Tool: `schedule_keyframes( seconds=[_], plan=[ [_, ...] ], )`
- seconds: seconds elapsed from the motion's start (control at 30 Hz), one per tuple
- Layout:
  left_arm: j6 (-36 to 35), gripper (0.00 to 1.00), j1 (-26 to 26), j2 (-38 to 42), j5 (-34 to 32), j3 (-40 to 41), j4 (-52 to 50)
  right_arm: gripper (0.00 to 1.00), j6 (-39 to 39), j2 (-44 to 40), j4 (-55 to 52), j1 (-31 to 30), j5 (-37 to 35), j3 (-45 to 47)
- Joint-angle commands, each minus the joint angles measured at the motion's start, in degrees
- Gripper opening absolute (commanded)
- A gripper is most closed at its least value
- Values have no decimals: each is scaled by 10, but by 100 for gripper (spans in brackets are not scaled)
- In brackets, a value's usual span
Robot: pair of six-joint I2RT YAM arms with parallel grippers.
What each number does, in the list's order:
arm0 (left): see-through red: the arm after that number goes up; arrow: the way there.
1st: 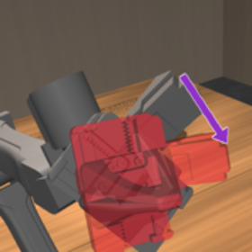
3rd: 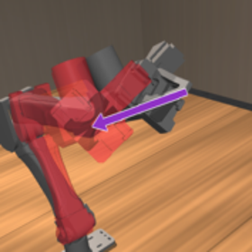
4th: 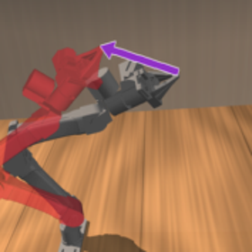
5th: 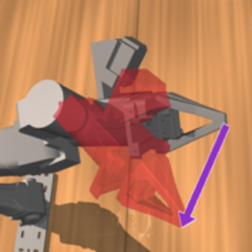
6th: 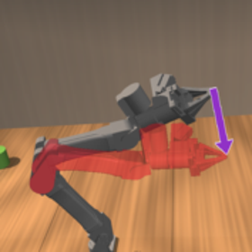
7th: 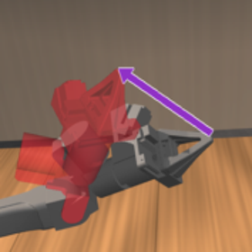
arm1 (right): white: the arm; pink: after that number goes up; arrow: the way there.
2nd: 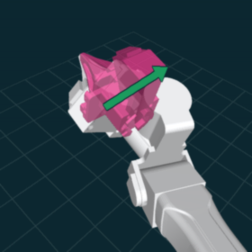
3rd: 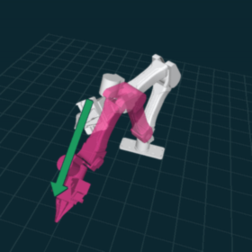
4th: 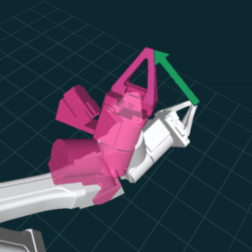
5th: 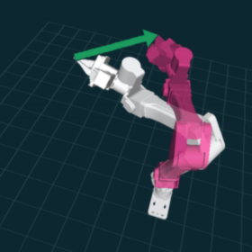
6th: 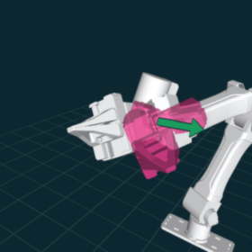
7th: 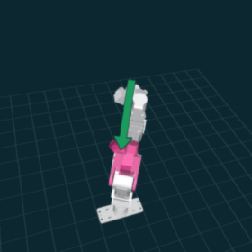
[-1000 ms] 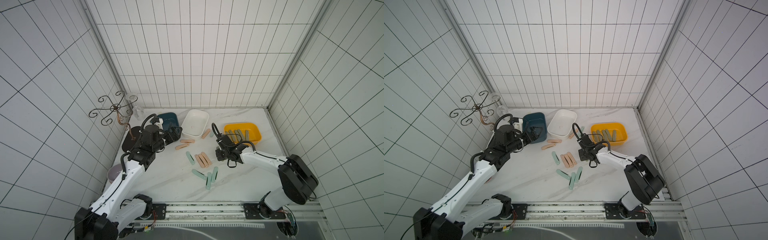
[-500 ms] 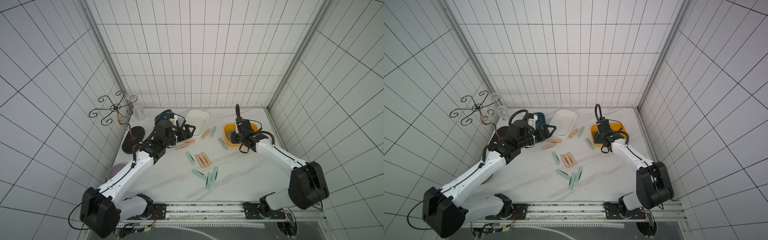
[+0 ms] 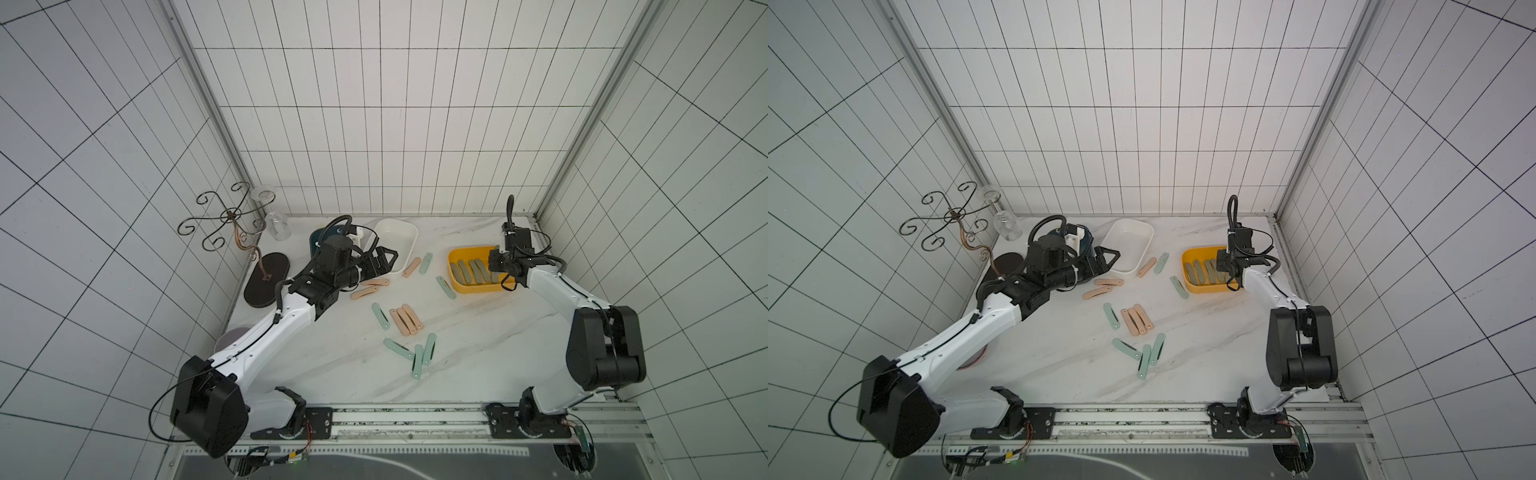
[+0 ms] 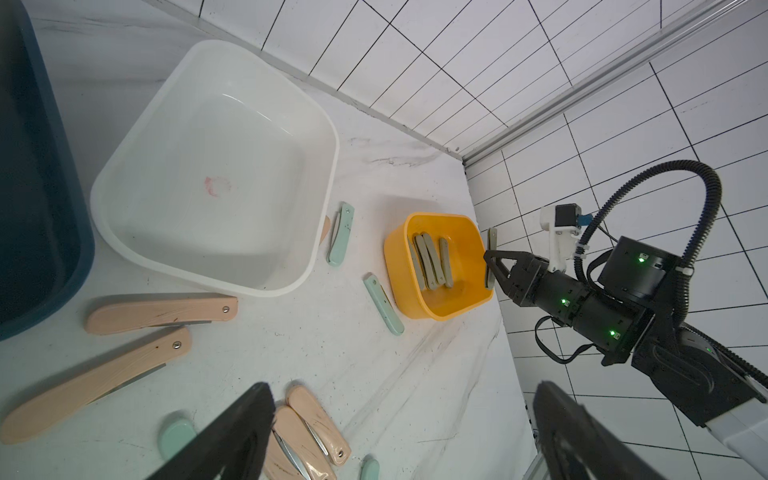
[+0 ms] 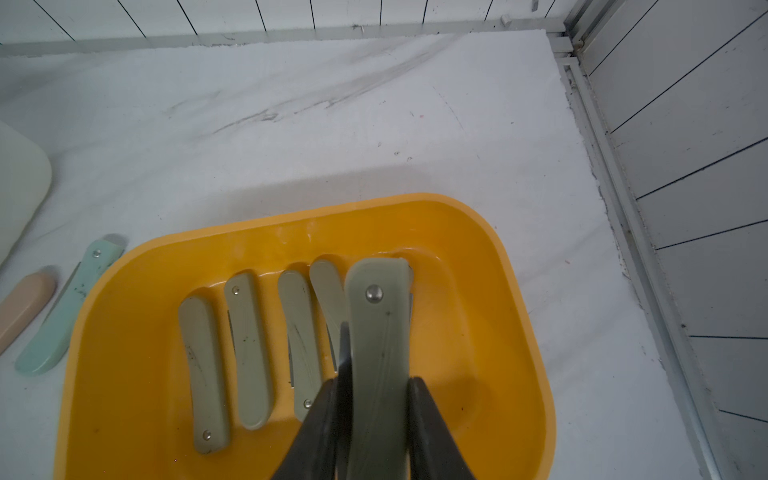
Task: Place the fruit knives into the storage box by color
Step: Place the fruit knife in the storage box.
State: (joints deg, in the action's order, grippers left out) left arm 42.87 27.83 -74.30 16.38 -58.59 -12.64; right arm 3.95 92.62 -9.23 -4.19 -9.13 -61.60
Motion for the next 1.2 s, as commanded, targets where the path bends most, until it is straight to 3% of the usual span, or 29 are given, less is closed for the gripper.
schedule_keyframes(
  seconds=[0.0, 0.47, 1.17],
  plan=[
    [-3, 97, 5, -6, 9, -23, 15, 27, -25, 22, 46, 13, 19, -49],
    [3, 97, 10, -29, 19, -30, 22, 27, -62, 126, 75, 14, 15, -92],
    [11, 97, 13, -38, 21, -27, 33, 28, -101, 189, 78, 11, -14, -108]
  ],
)
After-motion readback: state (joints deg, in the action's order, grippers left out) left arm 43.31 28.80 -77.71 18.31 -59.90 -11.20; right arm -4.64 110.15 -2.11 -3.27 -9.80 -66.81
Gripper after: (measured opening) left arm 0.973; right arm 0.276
